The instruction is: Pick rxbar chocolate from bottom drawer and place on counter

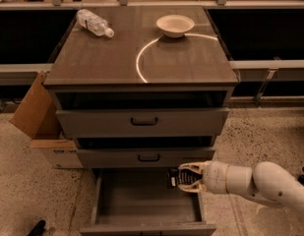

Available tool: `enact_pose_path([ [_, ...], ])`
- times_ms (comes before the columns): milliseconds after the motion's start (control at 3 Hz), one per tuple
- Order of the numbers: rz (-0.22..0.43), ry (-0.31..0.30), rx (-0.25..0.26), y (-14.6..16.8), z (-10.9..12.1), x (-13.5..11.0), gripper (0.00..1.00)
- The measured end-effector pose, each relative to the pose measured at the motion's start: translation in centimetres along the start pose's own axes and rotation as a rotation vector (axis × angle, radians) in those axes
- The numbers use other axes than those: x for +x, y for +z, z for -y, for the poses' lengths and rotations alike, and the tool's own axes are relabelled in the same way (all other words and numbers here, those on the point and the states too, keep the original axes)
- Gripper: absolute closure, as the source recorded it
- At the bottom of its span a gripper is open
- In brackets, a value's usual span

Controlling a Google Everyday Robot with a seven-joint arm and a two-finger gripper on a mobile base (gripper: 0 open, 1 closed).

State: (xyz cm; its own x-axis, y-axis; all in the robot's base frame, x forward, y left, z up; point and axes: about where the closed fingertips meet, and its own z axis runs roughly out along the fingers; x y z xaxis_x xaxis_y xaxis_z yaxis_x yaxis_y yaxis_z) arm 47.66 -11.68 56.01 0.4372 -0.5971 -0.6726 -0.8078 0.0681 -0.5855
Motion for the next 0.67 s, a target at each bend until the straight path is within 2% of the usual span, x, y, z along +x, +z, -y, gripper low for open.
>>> enact_pose_path([
  [667, 0.084, -0.140, 0.078, -8.4, 8.5, -8.0, 1.00],
])
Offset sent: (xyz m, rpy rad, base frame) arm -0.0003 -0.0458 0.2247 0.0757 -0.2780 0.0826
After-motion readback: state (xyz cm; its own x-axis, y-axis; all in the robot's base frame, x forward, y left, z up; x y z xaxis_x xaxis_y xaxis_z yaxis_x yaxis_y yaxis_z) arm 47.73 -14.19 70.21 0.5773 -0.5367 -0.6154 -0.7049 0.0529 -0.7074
